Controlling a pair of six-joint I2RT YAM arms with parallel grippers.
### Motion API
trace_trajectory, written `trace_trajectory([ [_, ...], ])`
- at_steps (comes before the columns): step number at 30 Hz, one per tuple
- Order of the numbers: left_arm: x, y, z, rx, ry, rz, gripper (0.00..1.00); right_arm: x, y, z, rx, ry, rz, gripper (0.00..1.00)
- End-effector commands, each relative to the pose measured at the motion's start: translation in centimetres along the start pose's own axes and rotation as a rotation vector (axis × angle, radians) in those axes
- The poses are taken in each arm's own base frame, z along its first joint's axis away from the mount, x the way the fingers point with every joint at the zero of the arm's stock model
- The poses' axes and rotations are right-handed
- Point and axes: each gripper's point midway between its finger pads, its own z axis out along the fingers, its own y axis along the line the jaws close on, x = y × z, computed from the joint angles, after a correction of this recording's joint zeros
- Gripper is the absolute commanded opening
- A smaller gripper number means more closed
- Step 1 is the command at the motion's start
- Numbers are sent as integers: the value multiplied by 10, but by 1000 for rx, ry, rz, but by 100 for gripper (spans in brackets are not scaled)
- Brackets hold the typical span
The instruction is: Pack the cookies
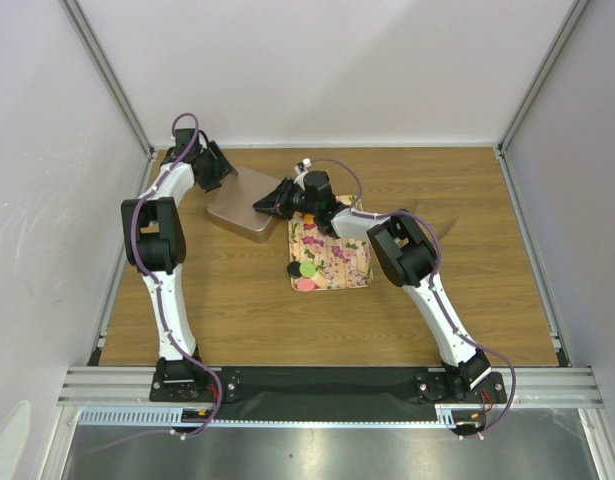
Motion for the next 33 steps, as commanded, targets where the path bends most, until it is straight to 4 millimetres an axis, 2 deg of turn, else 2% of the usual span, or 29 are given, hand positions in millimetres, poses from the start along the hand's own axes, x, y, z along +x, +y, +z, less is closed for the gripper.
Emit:
trace_trajectory([
  [1, -13, -14, -8, 19, -35, 30, 68, -1, -15, -4, -9, 17, 74, 23],
  [5, -14, -14, -9, 18, -36, 30, 69, -6, -11, -10, -37, 12, 88, 23],
  [13, -28, -20, -21, 24, -61, 35, 73, -35, 27, -19, -104, 12, 33, 24],
  [18, -60, -20, -39, 46, -130, 24, 78, -58, 63, -28, -160, 17, -47, 25],
  [23, -86, -27, -64, 65, -191, 38, 79, -77, 89, -39, -180, -6, -118, 25],
  [24, -89, -29, -69, 66, -201, 46, 79, -80, 99, -44, -186, -16, -141, 26],
  [25, -94, -35, -80, 73, -223, 52, 79, -81, 98, -47, -166, -17, -144, 26],
  [28, -93, -45, -94, 108, -241, 50, 78, -90, 107, -62, -139, -62, -198, 26],
  [30, -93, -56, -115, 128, -268, 58, 79, -94, 113, -74, -134, -83, -236, 28],
  [31, -92, -61, -121, 139, -275, 61, 79, -94, 124, -85, -135, -94, -259, 28],
  [32, -82, -64, -124, 145, -263, 66, 79, -98, 121, -93, -112, -107, -266, 29],
  [33, -85, -77, -146, 170, -297, 77, 79, -101, 122, -101, -98, -119, -277, 29],
])
